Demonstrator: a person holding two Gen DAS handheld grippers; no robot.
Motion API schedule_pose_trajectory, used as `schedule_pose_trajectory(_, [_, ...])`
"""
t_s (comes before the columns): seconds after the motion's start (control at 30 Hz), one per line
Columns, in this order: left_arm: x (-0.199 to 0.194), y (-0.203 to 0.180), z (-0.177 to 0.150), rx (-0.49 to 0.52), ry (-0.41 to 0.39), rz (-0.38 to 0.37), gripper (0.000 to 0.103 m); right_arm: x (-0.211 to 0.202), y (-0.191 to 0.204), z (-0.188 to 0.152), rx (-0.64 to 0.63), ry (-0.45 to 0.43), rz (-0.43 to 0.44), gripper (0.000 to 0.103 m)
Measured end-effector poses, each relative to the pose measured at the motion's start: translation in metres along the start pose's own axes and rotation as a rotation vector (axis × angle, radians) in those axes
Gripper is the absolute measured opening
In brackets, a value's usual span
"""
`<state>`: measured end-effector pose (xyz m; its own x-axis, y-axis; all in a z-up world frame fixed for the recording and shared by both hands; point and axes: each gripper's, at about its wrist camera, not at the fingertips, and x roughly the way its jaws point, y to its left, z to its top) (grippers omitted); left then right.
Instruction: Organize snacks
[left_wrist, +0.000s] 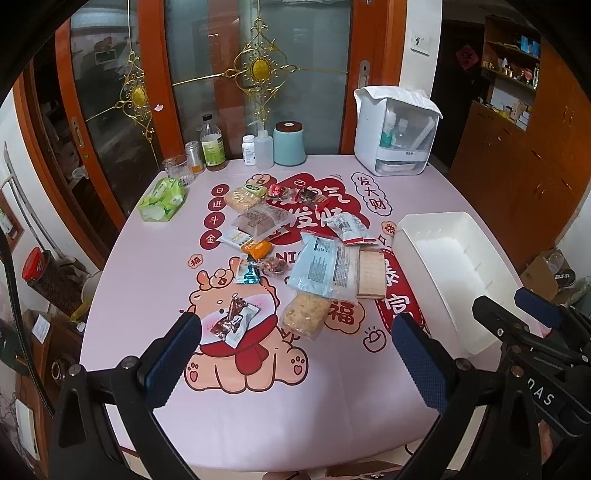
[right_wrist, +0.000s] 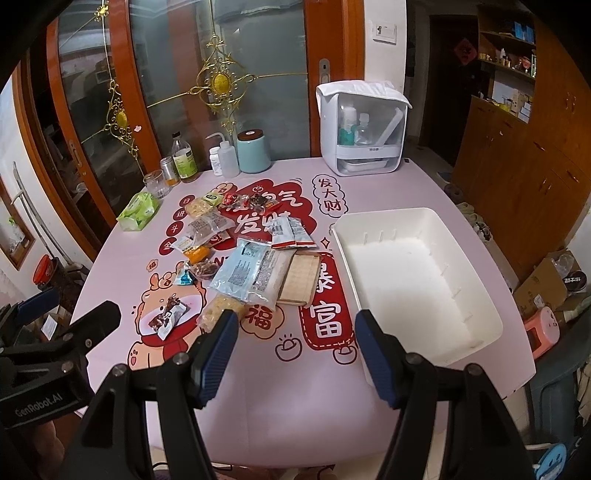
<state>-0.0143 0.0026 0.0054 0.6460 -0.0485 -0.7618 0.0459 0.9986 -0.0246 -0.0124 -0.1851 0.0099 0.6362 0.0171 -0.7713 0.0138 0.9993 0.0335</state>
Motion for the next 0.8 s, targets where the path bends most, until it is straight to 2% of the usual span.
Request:
schedule_pose_trajectory(0.33, [0.001,0.006,0.001,-0.008,0.011,-0.007,0.102,0.006,0.005,0.002,0.003,0.031,0.057,0.066])
schedule_pose_trajectory(0.8, [0.008,0.014,0.003,-0.006,0.025,-0.020,0.102,0.011,0.010,0.002,0.010,0.032,0.039,0.066])
